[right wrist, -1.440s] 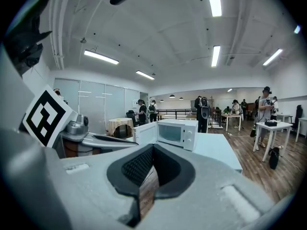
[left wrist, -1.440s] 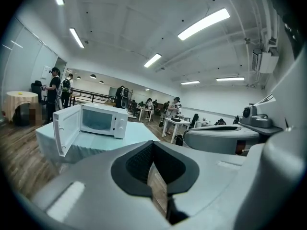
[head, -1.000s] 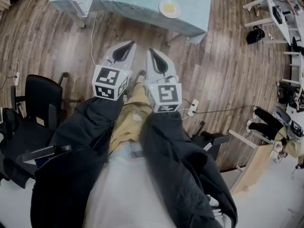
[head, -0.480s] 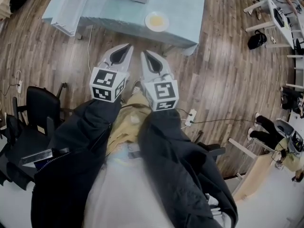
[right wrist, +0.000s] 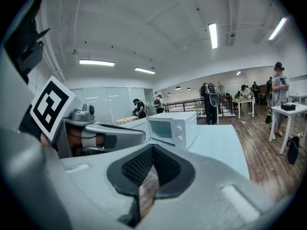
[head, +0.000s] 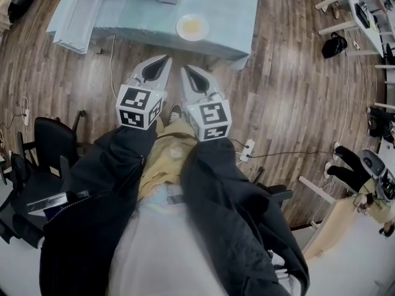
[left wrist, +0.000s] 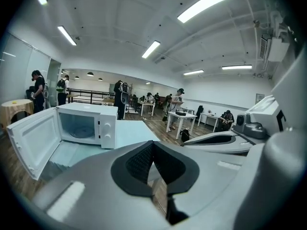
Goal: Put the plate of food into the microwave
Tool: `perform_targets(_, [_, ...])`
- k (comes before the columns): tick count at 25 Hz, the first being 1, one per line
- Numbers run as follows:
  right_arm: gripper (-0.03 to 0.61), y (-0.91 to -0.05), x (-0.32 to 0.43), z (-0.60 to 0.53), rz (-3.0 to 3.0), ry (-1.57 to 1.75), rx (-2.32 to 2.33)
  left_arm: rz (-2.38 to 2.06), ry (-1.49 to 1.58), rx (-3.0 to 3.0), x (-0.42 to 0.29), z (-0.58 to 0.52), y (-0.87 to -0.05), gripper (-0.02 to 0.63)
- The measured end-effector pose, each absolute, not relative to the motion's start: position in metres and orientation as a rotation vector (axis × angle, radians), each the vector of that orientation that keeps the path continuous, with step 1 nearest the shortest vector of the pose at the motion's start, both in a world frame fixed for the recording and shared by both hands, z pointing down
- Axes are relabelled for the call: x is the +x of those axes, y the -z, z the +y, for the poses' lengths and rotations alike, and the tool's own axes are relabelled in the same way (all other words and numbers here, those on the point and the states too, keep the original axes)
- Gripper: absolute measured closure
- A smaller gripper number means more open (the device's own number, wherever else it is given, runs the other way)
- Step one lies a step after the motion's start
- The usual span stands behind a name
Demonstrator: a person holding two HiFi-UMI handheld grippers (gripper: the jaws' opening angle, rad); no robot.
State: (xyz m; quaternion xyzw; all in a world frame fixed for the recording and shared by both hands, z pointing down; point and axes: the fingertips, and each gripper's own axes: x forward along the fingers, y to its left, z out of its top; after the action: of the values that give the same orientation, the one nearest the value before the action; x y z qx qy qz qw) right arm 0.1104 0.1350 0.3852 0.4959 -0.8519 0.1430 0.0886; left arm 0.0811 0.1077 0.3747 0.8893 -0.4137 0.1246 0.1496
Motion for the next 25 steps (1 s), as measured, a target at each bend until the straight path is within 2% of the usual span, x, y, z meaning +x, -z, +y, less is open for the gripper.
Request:
perform_targets(16, [0.577,-0.406,0.154,0.128,-2.433,-0.465,1.588,-0.98,-0.405,2.606,0.134,0.08,-0.398,0.614])
perform_targets(25, [0.577,-0.42,0.131,0.079,-2.412,-0.541,1.556,-1.027,-0.4,2.545,0.098,0.035,-0.409,0.614])
